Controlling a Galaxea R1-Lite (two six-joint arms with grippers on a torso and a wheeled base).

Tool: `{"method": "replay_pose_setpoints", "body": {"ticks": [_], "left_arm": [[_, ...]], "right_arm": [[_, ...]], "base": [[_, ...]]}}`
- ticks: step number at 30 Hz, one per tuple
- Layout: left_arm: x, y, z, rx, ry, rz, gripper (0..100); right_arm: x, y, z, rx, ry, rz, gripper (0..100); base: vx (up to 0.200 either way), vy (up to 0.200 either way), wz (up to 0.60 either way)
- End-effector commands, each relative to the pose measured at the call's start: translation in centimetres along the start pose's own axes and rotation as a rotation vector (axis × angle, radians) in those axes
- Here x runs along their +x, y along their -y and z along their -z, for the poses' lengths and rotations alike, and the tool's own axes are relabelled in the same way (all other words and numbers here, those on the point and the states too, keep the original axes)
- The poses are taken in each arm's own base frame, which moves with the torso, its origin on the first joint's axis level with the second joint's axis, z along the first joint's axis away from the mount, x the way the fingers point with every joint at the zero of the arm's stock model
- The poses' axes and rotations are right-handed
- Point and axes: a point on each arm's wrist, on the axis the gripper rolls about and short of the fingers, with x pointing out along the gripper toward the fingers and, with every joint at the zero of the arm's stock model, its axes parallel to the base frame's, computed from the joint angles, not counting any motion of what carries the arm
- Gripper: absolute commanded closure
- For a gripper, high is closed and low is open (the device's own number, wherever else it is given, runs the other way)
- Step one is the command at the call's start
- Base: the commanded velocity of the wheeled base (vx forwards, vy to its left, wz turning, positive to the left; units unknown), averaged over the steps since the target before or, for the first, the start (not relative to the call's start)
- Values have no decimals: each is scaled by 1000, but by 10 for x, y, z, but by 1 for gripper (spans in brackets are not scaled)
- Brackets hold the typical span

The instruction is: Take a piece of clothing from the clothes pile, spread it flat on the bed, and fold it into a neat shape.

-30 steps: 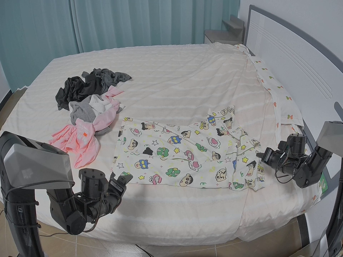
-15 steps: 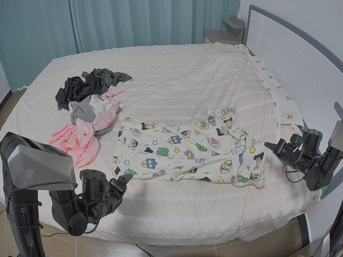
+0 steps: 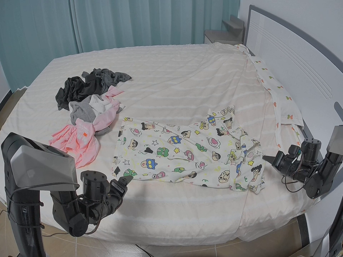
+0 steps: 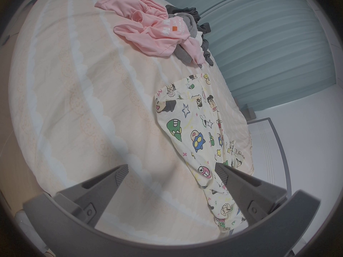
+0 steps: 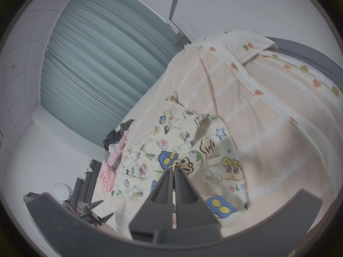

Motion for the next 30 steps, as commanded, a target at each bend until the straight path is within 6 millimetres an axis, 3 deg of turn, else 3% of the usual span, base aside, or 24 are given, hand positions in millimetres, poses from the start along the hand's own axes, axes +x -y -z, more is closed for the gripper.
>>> {"method": "replay_pose_setpoints", "body": {"ticks": [1,6,15,16,24,27,30], "left_arm": [[0,-1,0,0,0,-3,0],[1,-1,0,0,0,-2,0],[0,-1,0,6,0,-3,0],[0,-1,0,6,0,-3,0],[1,-1,0,6,0,-2,0],[1,-1,0,6,0,-2,0],[1,-1,0,6,0,-2,0]], "right_arm": [[11,30,17,4,-66,97,100],[19,47,20,12,-48,176,100],[16,47,15,-22,-34,178,100],[14,45,15,-26,-34,174,0],[2,26,-2,-75,49,124,0],[-8,8,-17,-110,114,80,0],[-9,-17,-19,-148,122,14,0]], "base": [[0,0,0],[0,0,0],[0,0,0],[0,0,0],[0,0,0],[0,0,0],[0,0,0]]}}
